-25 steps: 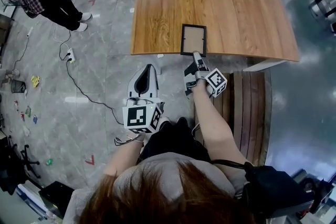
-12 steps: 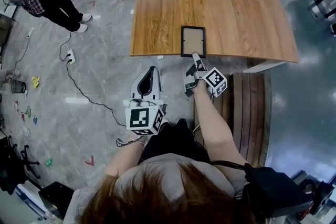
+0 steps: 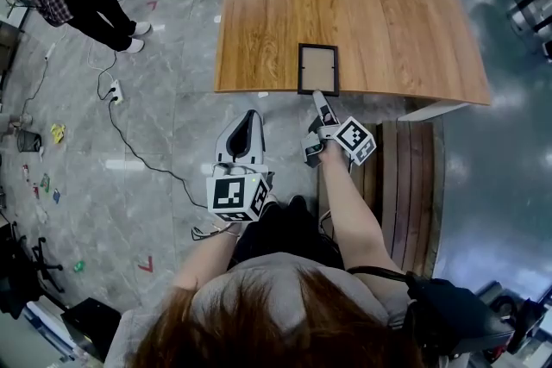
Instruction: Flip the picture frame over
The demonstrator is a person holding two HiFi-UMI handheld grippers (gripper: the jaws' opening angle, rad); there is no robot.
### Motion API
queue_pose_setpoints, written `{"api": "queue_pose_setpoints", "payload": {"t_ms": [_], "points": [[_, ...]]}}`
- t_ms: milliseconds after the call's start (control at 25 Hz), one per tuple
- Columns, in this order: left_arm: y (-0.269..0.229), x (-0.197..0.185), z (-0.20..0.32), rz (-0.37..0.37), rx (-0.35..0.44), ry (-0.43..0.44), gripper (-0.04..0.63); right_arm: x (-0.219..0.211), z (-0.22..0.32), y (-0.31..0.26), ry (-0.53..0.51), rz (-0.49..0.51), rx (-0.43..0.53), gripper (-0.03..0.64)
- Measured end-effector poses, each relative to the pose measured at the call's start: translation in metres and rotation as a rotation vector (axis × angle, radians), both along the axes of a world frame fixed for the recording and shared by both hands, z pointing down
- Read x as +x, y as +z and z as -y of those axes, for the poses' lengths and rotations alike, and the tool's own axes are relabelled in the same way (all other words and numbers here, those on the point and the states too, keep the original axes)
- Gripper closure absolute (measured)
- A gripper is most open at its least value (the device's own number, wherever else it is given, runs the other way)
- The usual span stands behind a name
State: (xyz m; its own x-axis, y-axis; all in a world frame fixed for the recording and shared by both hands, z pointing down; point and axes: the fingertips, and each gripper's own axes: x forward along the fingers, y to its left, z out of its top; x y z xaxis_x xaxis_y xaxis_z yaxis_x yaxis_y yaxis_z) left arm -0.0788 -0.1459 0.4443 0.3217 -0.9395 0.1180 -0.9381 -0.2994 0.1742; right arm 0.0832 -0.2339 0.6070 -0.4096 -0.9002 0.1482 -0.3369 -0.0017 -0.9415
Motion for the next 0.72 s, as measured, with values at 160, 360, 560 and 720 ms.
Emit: {"api": "queue_pose_setpoints", "payload": {"t_ms": [160, 360, 560, 720], "points": [[-0.003, 0.001, 0.003, -0.011, 0.007, 0.001, 0.588, -0.007, -0.016, -0.031, -0.074, -0.153, 0.079, 0.407], [-0.016, 0.012, 0.005, -0.034, 0.038, 0.019, 0.588, -0.014, -0.032, -0.112, -0.112, -0.372, 0.291, 0.407], [-0.039, 0.022, 0.003, -0.046, 0.089, 0.027, 0.588, -0.011, -0.055, -0.193, -0.036, -0.758, 0.482, 0.407], [-0.057, 0.032, -0.002, -0.064, 0.135, 0.039, 0.588, -0.021, -0.076, -0.236, -0.026, -0.966, 0.599, 0.408]]}}
